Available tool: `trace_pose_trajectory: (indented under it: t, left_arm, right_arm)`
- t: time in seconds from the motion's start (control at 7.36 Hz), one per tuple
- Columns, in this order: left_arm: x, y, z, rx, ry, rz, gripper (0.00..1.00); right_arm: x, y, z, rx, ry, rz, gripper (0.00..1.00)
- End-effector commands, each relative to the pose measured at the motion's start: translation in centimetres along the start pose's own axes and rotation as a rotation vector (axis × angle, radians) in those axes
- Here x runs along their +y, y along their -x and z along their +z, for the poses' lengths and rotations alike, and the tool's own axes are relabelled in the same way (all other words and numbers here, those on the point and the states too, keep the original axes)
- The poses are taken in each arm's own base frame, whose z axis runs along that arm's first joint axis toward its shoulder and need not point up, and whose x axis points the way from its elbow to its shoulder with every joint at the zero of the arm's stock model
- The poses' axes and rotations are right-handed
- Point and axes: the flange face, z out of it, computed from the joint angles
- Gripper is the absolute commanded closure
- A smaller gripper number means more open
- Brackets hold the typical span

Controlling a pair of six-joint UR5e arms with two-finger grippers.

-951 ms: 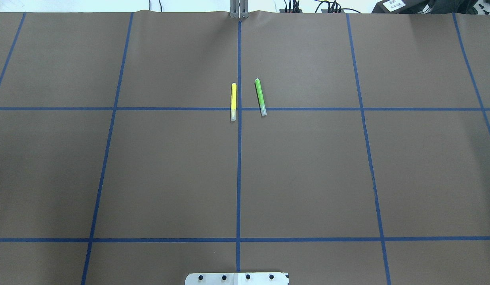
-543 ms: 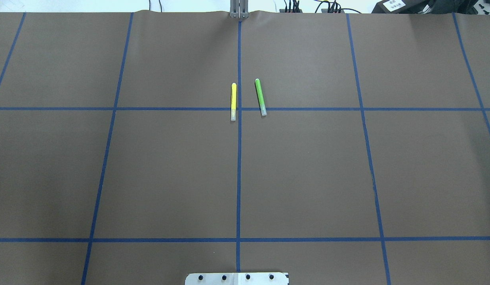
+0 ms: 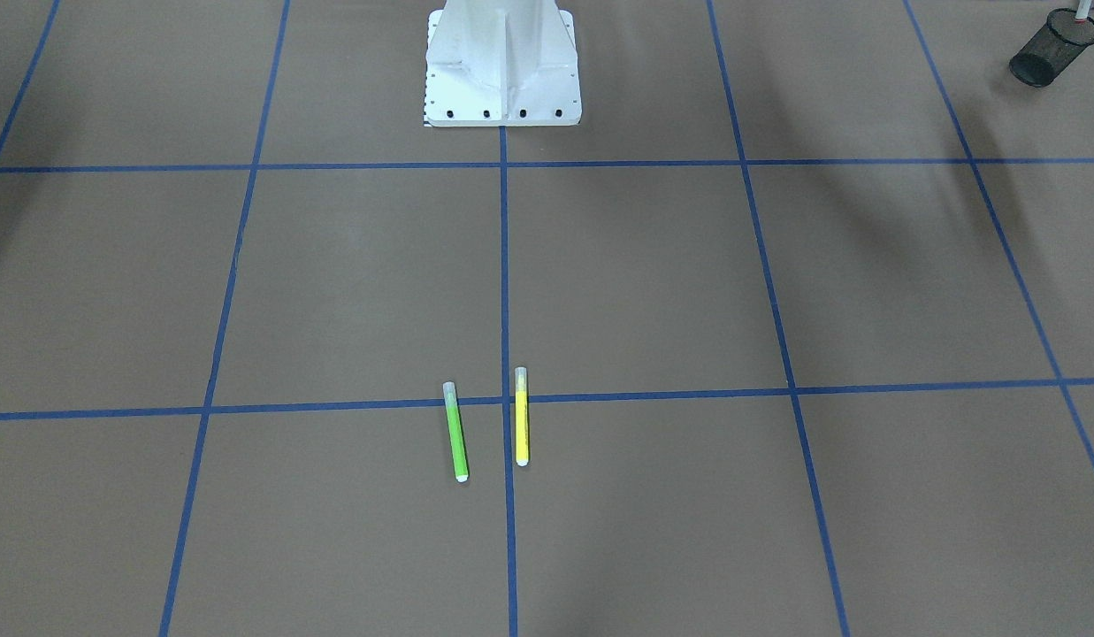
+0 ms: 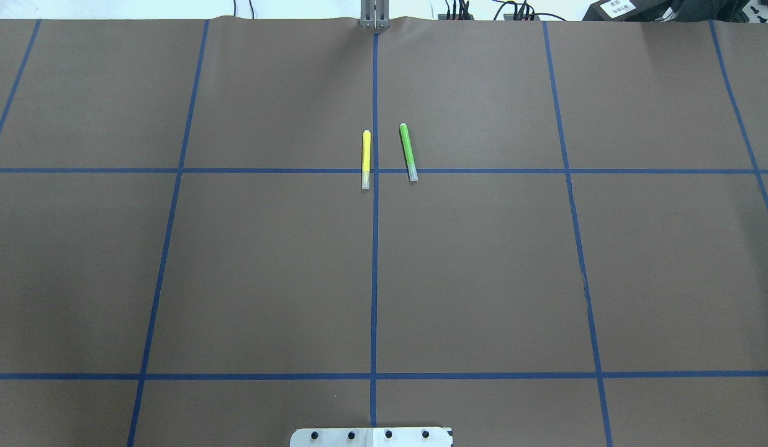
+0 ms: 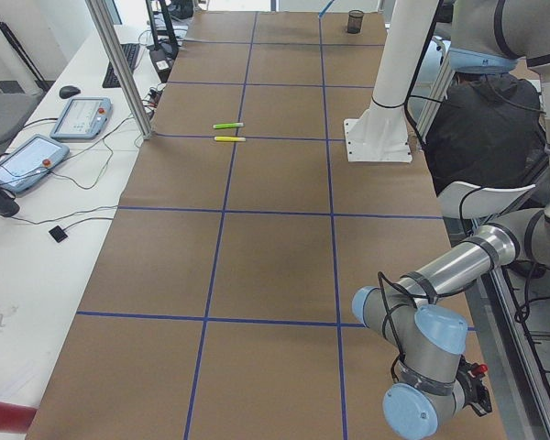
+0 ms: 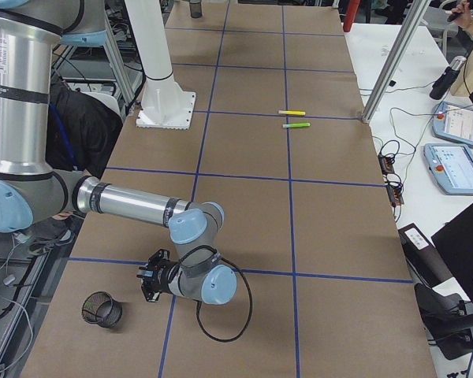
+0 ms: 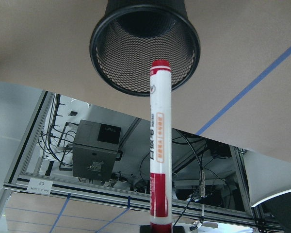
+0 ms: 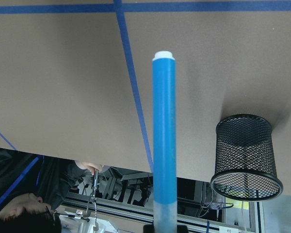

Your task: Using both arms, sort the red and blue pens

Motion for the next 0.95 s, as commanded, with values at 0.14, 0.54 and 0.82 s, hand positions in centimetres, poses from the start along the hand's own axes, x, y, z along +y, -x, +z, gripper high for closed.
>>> trace_pose_trajectory:
  t: [0.14, 0.54, 0.82]
  left_arm:
    - [-0.6, 0.8, 0.7, 0.023, 0.018, -0.013, 1.00]
    - [-1.3, 1.4, 0.9, 0.031, 0.025, -0.016, 1.00]
    - [-2.0, 1.8, 0.7, 0.021, 0.013, -0.038, 1.00]
  right_arm:
    - [-0.1, -0.1, 0.1, -0.002, 0.002, 0.005, 1.00]
    - [-0.4, -0.6, 0.1, -0.012, 0.006, 0.010, 1.00]
    - [-0.4, -0.6, 0.1, -0.013, 0.005, 0.010, 1.00]
